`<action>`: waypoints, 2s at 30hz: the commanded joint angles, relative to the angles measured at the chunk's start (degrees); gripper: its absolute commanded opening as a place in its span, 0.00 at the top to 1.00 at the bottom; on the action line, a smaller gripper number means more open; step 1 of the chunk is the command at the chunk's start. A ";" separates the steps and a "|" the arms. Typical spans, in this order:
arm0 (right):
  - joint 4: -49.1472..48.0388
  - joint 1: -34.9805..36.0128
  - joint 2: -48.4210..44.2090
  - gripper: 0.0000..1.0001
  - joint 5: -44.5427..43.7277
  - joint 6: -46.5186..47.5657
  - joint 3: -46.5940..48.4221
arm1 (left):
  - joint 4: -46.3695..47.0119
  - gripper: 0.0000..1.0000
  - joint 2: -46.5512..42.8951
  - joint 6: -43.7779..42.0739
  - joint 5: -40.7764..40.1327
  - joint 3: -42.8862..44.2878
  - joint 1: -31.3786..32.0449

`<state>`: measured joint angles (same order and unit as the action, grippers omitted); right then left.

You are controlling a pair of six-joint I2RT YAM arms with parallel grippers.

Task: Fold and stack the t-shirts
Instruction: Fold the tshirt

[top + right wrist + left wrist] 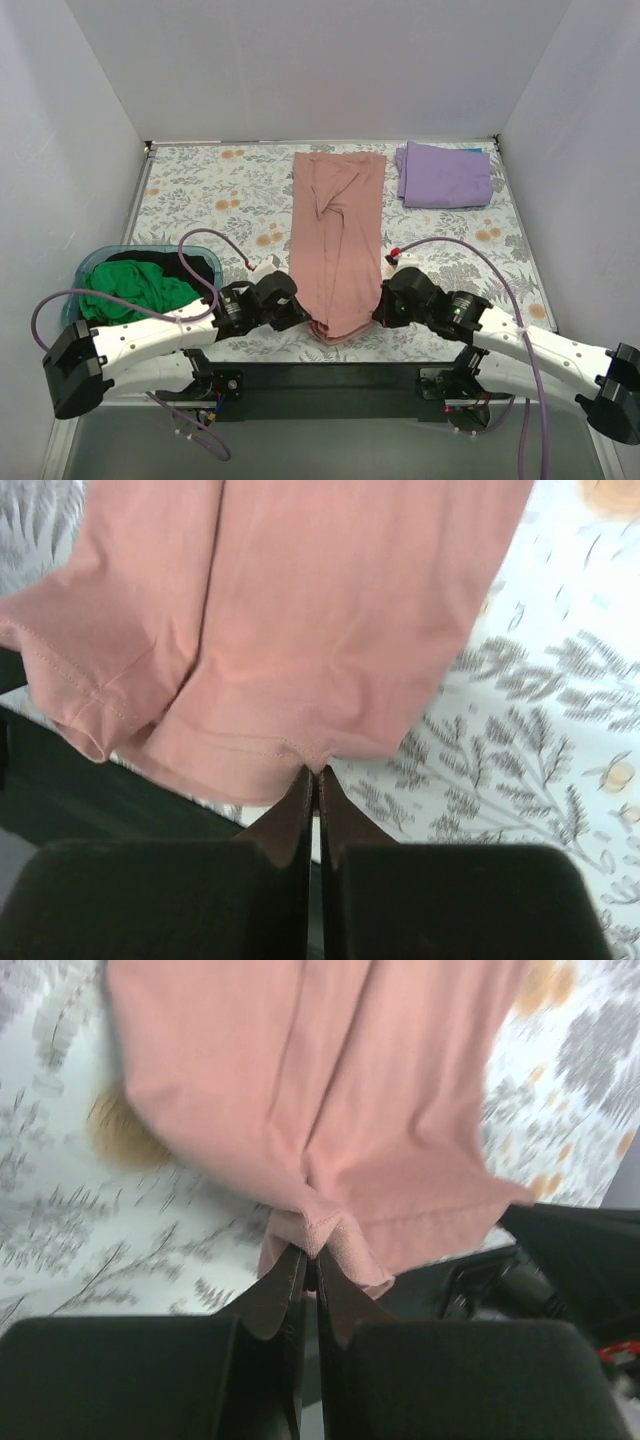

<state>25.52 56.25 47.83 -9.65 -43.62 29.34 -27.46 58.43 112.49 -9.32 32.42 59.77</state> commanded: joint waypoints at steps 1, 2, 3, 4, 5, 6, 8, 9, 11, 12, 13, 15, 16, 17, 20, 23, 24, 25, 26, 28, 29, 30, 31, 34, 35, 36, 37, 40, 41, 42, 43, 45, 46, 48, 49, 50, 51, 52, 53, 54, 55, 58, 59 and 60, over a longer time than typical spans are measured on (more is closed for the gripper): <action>-1.69 -2.27 5.31 0.99 -7.82 4.32 6.94 | -2.60 1.00 4.57 -4.27 -10.97 7.98 -2.19; -2.05 -3.07 6.56 0.99 -8.54 5.02 8.26 | -1.38 1.00 6.58 -5.51 -10.81 8.53 -3.16; -2.92 -4.03 7.79 0.99 -8.98 7.12 9.32 | 0.29 1.00 7.82 -7.18 -9.76 9.14 -4.56; -5.11 -6.65 10.24 0.99 -8.11 8.36 11.16 | 3.00 1.00 9.05 -8.85 -7.40 10.02 -7.79; -6.08 -8.42 11.57 0.99 -7.06 9.33 11.96 | 3.99 1.00 10.28 -10.78 -6.42 11.77 -9.65; -7.31 -10.18 12.80 0.99 -5.74 11.17 12.57 | 5.74 1.00 12.91 -12.10 -5.37 12.92 -11.32; -12.21 -15.36 16.23 0.99 -1.00 13.02 14.07 | 7.77 1.00 15.55 -14.83 -4.04 16.07 -15.11; -13.99 -16.68 17.28 0.99 2.15 13.99 14.51 | 9.25 1.00 17.92 -15.97 -3.60 17.31 -15.99; -16.72 -20.45 20.53 0.99 5.07 16.54 16.87 | 9.80 1.00 20.48 -17.65 -3.42 19.94 -18.01; -17.95 -21.43 21.59 0.99 5.95 16.98 17.84 | 10.06 1.00 21.62 -19.39 -2.38 22.39 -18.63; -18.22 -23.45 23.77 0.99 7.35 17.51 18.99 | 10.32 1.00 23.98 -20.28 -1.85 23.64 -19.94; -18.92 -25.22 25.90 0.99 8.76 19.18 22.41 | 11.02 1.00 26.10 -20.73 -0.79 25.92 -21.62; -19.01 -26.79 28.17 0.99 9.21 19.62 23.64 | 11.55 1.00 27.68 -20.99 -0.35 26.54 -22.93; -19.10 -27.50 29.24 0.99 11.47 20.75 24.70 | 11.99 1.00 28.66 -21.25 -0.26 27.07 -23.46; -19.28 -30.14 33.54 0.99 14.21 21.99 28.39 | 13.48 1.00 32.08 -22.83 1.58 29.97 -26.19; -19.28 -32.60 37.59 0.99 16.94 22.17 31.47 | 14.19 1.00 35.94 -24.16 2.99 32.78 -28.39; -19.45 -33.13 38.47 0.99 17.21 22.17 32.00 | 14.45 1.00 37.18 -24.24 3.60 33.40 -29.00; -19.37 -33.92 40.21 0.99 17.03 22.17 33.14 | 14.46 1.00 38.15 -24.42 4.57 34.97 -29.96; -19.28 -34.36 41.02 0.99 17.03 22.17 33.58 | 14.54 1.00 40.33 -24.51 5.01 35.60 -30.41; -19.37 -35.67 43.47 0.99 16.86 22.17 35.07 | 14.54 1.00 42.28 -24.77 6.24 37.09 -31.55; -19.28 -36.12 44.35 0.99 16.77 22.00 35.52 | 14.54 1.00 43.33 -24.86 6.59 38.23 -31.99; -19.28 -36.56 45.93 0.99 15.99 21.65 35.96 | 14.72 1.00 44.91 -24.77 6.60 38.76 -32.52; -19.36 -37.17 46.64 0.99 15.98 21.90 36.57 | 14.81 1.00 45.88 -24.77 6.86 39.29 -32.78; -19.45 -38.49 49.37 0.99 15.10 22.61 37.97 | 15.42 1.00 48.52 -25.12 8.52 41.40 -33.57; -19.37 -38.76 49.98 0.99 15.27 22.61 38.42 | 15.68 1.00 48.88 -25.30 9.05 42.27 -33.66; -19.37 -39.11 51.12 0.99 15.80 22.61 38.68 | 15.95 0.97 49.31 -25.47 8.97 42.72 -33.84; -19.37 -39.72 51.57 0.96 16.50 22.61 39.12 | 16.38 0.90 49.67 -25.65 8.97 43.07 -33.84; -19.28 -40.34 52.36 0.59 18.52 22.61 40.26 | 16.65 0.46 49.85 -27.05 10.97 44.83 -34.02; -19.28 -40.43 52.36 0.52 18.53 22.44 40.44 | 16.57 0.30 49.59 -27.41 11.34 45.01 -34.02; -19.19 -40.43 51.75 0.43 18.79 22.35 40.62 | 16.56 0.23 49.15 -27.58 11.78 44.92 -34.02; -19.19 -40.43 51.31 0.38 19.14 22.35 40.62 | 16.56 0.14 48.45 -28.28 11.61 44.48 -34.02; -18.84 -40.52 49.39 0.12 21.06 22.96 39.92 | 16.39 0.09 45.64 -28.38 10.30 43.17 -33.93; -18.58 -40.43 48.42 0.04 21.95 23.31 39.22 | 16.30 0.09 44.41 -28.46 10.03 40.99 -34.01; -18.84 -40.08 45.70 0.01 24.23 24.36 37.55 | 16.13 0.09 40.02 -28.03 10.03 37.99 -34.02; -19.01 -38.68 44.90 0.02 25.11 24.72 35.80 | 16.04 0.09 38.52 -27.76 9.42 36.32 -34.02; -19.19 -37.63 44.37 0.02 25.21 25.33 35.18 | 16.04 0.09 36.77 -26.63 8.19 32.48 -34.02; -19.28 -36.48 43.84 0.02 26.25 26.38 34.56 | 16.04 0.09 33.53 -26.18 7.48 30.61 -34.02; -19.28 -34.12 43.92 0.02 27.22 26.56 34.03 | 15.60 0.08 31.85 -25.92 6.08 28.85 -34.02; -19.54 -32.88 44.01 0.02 28.18 26.39 33.77 | 15.16 0.08 30.26 -24.96 5.90 25.53 -33.93; -19.98 -31.74 44.45 0.02 28.80 26.30 33.59 | 14.20 0.08 26.94 -24.60 5.55 24.10 -34.01; -20.33 -29.20 44.80 0.01 28.64 26.21 33.41 | 14.02 0.08 25.25 -24.07 5.54 22.17 -34.02; -21.56 -25.68 47.43 0.02 27.58 25.60 34.55 | 13.58 0.07 18.94 -21.61 7.56 15.40 -34.02; -21.74 -25.14 48.31 0.02 27.41 25.25 35.51 | 13.49 0.07 17.34 -21.17 8.17 13.82 -34.02; -22.43 -24.27 50.23 0.02 27.49 24.99 36.22 | 12.79 0.07 16.02 -19.86 8.18 10.76 -34.02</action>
<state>5.61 30.44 94.70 16.91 -18.83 63.86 -12.71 79.22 89.54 -1.39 48.01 25.98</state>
